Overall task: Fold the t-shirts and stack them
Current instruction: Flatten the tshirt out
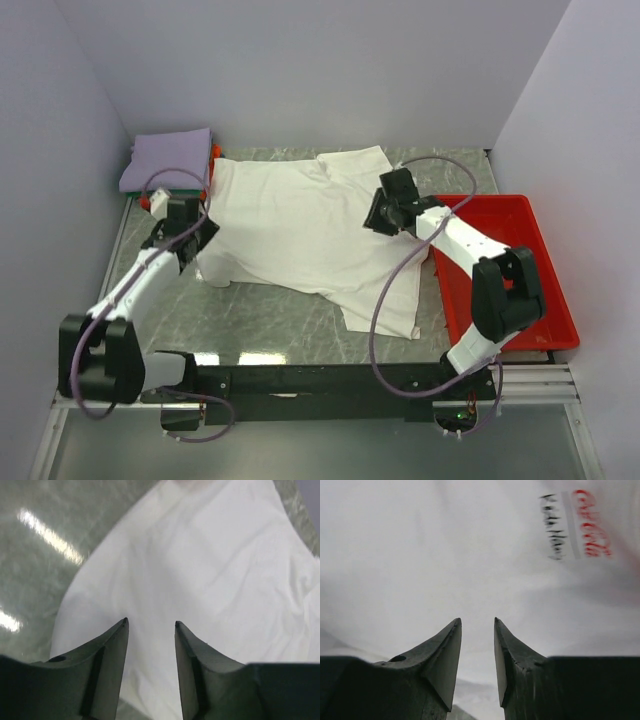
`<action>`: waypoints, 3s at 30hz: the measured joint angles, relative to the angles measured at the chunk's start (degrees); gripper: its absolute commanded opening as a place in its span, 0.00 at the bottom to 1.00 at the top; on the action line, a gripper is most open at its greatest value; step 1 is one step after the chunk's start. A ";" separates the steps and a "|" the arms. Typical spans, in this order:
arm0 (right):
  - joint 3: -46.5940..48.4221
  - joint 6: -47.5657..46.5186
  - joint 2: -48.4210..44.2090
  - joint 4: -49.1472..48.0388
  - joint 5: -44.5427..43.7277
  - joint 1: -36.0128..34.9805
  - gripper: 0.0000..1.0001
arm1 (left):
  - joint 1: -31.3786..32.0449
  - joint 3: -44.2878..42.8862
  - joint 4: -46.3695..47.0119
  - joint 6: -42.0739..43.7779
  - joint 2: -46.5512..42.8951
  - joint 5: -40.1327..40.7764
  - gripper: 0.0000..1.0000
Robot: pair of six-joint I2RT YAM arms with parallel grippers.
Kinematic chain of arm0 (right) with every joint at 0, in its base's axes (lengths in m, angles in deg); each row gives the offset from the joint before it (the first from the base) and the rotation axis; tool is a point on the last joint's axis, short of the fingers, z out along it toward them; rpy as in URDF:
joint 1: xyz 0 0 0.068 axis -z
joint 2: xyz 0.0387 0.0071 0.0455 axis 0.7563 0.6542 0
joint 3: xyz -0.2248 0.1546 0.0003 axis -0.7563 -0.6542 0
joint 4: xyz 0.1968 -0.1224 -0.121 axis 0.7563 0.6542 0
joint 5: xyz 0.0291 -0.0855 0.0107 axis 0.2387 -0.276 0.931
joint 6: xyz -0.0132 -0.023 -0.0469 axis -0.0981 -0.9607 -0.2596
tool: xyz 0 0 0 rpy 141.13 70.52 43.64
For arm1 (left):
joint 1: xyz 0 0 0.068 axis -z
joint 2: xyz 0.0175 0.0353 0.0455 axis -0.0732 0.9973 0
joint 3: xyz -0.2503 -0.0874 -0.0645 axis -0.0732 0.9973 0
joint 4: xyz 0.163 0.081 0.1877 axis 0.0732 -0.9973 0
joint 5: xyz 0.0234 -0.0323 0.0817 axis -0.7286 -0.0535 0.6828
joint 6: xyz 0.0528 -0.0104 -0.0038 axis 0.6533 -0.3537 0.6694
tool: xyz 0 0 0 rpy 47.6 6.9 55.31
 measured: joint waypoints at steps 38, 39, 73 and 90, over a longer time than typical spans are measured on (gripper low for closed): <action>-7.34 -2.12 -6.91 -10.34 4.68 -16.83 0.40 | 26.62 15.02 -7.91 -12.28 0.74 21.99 0.35; -7.34 -2.21 -6.91 -10.36 4.66 -16.83 0.40 | 26.69 14.60 -8.26 -12.72 1.38 22.23 0.33; -15.85 -3.15 -9.25 -10.32 4.94 -11.91 0.40 | 23.98 9.16 -31.41 -21.53 -16.81 33.64 0.09; -20.52 -3.10 -12.94 -8.28 5.40 -6.71 0.40 | 18.34 7.91 -30.14 -21.31 -21.73 34.60 0.56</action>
